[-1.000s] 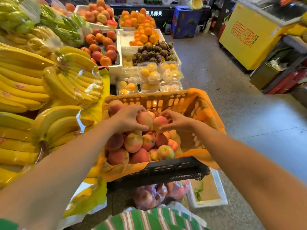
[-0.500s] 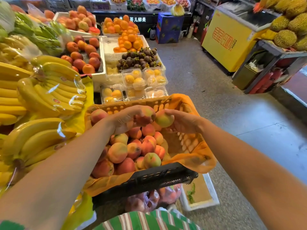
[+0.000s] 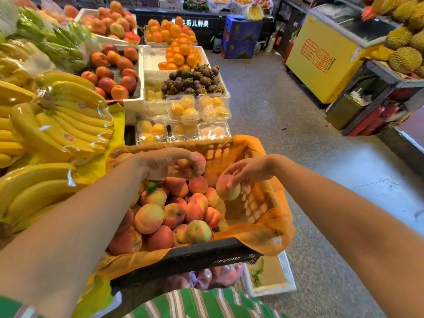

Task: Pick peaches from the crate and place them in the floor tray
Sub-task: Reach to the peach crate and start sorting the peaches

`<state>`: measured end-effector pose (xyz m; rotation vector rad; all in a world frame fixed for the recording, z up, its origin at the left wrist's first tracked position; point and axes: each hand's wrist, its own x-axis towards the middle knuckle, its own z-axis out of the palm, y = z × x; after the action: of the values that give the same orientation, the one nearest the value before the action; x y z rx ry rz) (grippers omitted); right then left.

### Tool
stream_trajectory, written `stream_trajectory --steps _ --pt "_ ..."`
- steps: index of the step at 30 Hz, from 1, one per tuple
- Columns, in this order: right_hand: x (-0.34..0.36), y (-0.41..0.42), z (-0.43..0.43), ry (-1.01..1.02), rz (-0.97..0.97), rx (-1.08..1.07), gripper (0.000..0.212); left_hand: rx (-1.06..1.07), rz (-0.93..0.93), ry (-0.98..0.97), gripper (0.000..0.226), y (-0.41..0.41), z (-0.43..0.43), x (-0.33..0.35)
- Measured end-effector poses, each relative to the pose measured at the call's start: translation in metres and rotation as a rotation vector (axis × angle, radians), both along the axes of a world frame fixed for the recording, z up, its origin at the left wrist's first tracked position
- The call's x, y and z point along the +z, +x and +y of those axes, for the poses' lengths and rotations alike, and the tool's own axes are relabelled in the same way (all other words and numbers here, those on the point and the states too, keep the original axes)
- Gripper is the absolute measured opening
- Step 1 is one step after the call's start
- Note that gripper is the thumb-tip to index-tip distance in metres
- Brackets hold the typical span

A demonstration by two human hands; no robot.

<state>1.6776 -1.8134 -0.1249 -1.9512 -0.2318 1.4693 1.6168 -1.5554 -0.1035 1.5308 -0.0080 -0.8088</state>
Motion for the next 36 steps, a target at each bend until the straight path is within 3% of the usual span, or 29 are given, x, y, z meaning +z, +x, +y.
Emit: stream_trajectory --steps 4,6,13,20,24,31,34,36 --pt "-0.013 -0.005 0.015 -0.248 -0.051 0.261 0.054 0.112 0.094 0.028 0.064 0.003 0.007 -0.010" --pt "-0.021 -0.010 0.020 -0.368 -0.127 0.439 0.056 0.143 0.168 0.036 0.072 0.002 0.008 -0.014" --pt "-0.063 -0.010 0.025 -0.603 -0.316 0.838 0.052 0.217 0.187 0.024 0.037 0.002 -0.003 -0.020" --pt "-0.103 -0.012 0.019 -0.589 -0.307 0.923 0.042 0.343 0.225 0.069 0.056 0.002 -0.009 -0.035" --pt "-0.119 -0.020 0.017 -0.594 -0.335 1.002 0.040 0.356 0.196 -0.044 0.026 0.004 -0.015 -0.037" --pt "-0.120 -0.025 0.016 -0.587 -0.321 0.928 0.046 0.259 0.206 -0.028 0.027 0.023 -0.015 -0.036" --pt "-0.109 -0.020 0.016 -0.524 -0.295 0.643 0.056 0.221 0.209 -0.012 0.014 0.034 -0.014 -0.034" --pt "-0.088 -0.014 0.019 -0.348 -0.324 0.382 0.048 0.180 0.212 0.003 0.012 0.040 -0.014 -0.033"
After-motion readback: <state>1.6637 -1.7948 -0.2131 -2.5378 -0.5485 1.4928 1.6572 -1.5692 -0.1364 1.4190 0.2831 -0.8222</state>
